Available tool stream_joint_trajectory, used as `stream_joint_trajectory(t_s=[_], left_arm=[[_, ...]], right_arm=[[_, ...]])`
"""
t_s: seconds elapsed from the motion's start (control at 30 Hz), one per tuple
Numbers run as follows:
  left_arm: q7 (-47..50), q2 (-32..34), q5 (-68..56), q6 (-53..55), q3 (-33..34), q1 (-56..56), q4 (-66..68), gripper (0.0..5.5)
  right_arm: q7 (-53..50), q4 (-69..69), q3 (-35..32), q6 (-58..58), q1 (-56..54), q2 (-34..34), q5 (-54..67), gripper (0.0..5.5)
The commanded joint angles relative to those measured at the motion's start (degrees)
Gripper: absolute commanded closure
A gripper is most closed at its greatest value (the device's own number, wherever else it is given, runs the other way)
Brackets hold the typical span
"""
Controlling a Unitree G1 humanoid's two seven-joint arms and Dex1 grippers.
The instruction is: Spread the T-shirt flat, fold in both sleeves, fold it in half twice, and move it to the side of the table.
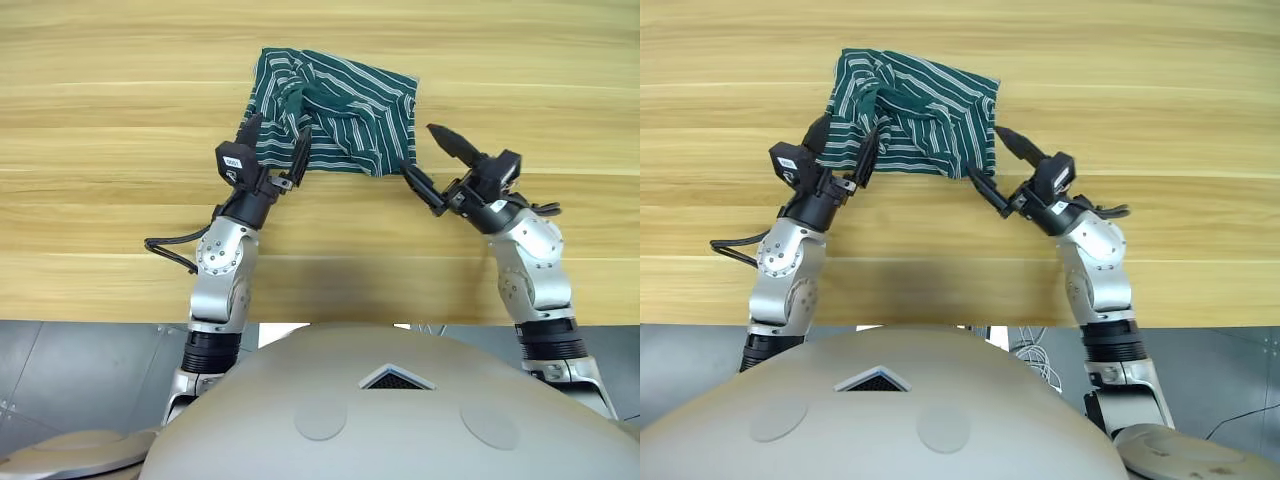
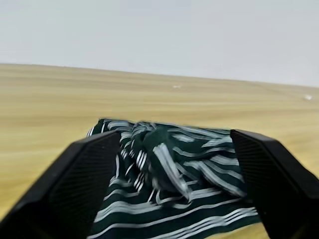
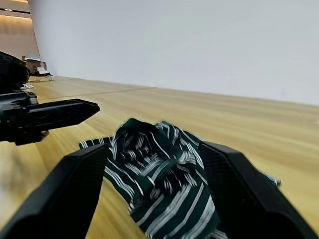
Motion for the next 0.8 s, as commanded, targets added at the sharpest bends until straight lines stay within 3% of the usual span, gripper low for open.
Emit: stream_joint_trajectory(t_s=[0.03,0.8], left_arm=[[3.13,-0.95,3.60,2.16,0.65,-4.98,4.46,1.54],[3.19,-4.94,5.80,-0.10,1.68,-13.43,18.25,1.54]], right_arm=[[-3.59,1.01,1.58,6.19,-2.83,3.39,-2.38,2.11],[-8.29,9.13,0.92,19.41,-9.15,14.93,-5.55,2.11]])
